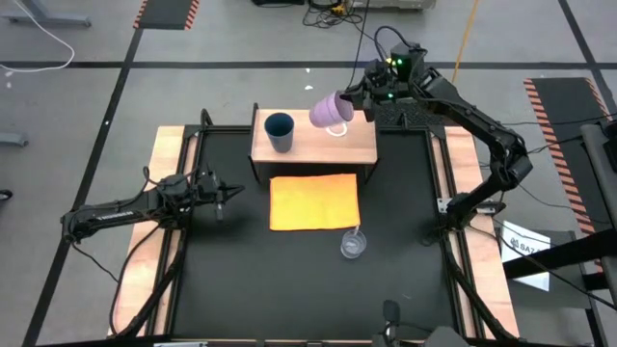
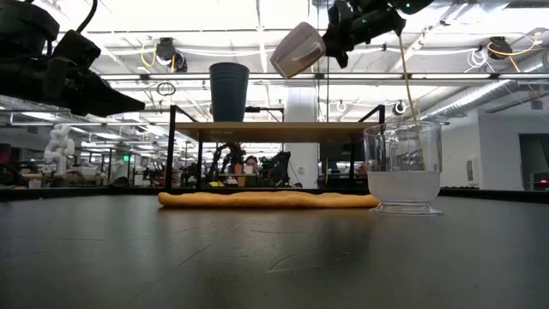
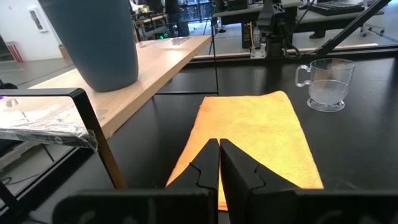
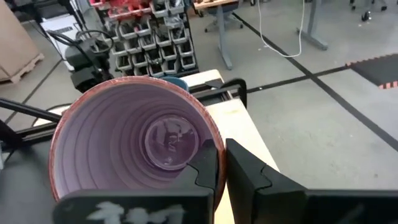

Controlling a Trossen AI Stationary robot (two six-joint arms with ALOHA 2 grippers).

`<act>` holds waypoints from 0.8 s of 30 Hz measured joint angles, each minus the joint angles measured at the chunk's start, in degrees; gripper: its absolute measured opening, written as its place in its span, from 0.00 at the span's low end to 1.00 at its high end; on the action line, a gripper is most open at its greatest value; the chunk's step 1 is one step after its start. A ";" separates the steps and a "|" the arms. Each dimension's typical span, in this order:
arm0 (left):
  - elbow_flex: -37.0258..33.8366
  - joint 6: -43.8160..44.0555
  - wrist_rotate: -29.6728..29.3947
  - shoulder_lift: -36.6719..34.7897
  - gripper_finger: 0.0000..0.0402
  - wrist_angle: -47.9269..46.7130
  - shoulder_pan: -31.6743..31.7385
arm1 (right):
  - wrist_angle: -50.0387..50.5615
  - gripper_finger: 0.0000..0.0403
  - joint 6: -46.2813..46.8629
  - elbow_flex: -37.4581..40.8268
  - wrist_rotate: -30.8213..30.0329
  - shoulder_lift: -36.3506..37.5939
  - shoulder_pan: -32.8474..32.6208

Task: Stack small to large cups/mugs on shelf
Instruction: Put the purple mug on the shelf

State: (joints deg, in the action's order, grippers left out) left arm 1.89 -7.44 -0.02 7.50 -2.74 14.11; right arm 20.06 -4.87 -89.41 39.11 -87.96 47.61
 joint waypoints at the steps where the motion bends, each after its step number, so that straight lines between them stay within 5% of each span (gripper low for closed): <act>1: 0.00 -0.17 -0.02 0.00 0.04 0.00 0.00 | 0.08 0.02 0.32 0.00 0.08 0.00 -0.04; 9: 0.00 -0.40 -0.02 0.00 0.04 0.00 0.00 | 3.50 0.02 -2.84 0.00 -0.85 -0.27 -1.99; 18: 0.00 0.31 -0.02 -0.02 0.04 0.00 0.00 | 9.87 0.02 -12.85 -0.51 -13.75 -4.88 -6.30; 24: 0.00 0.45 -0.02 0.00 0.04 -0.01 0.00 | 17.48 0.02 -16.76 -9.78 -18.09 -9.79 -8.82</act>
State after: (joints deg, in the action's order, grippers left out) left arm 1.89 -6.98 -0.03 7.50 -2.75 14.11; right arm 37.53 -21.63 -99.19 21.03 -97.76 38.79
